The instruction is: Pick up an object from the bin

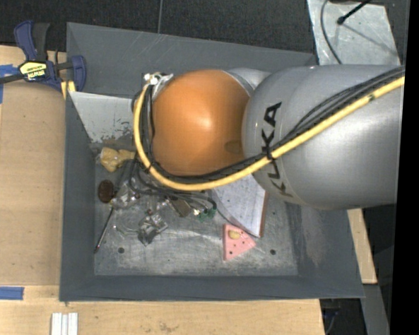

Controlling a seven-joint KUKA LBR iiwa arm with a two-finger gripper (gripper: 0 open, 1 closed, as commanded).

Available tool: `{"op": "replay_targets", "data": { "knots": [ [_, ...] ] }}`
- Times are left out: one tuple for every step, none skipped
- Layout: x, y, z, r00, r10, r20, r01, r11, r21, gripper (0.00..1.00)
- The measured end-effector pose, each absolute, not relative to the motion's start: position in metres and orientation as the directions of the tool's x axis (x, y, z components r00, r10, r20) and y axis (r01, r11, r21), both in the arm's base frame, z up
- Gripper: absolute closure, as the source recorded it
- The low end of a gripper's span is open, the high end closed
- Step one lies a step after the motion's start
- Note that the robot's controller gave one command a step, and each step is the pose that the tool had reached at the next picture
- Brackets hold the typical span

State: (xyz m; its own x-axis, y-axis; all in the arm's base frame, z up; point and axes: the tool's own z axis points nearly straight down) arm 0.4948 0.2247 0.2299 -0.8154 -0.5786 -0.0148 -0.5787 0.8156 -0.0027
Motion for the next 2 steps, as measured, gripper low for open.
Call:
{"op": "replay_targets", "data": {
  "knots": [
    [0.487, 0.221, 0.183, -0.876, -0.483, -0.004, -0.483, 0.876, 0.0, 1.0],
    [0.502, 0.231, 0.206, -0.84, -0.542, -0.004, -0.542, 0.84, 0.0, 1.0]
  ]
}}
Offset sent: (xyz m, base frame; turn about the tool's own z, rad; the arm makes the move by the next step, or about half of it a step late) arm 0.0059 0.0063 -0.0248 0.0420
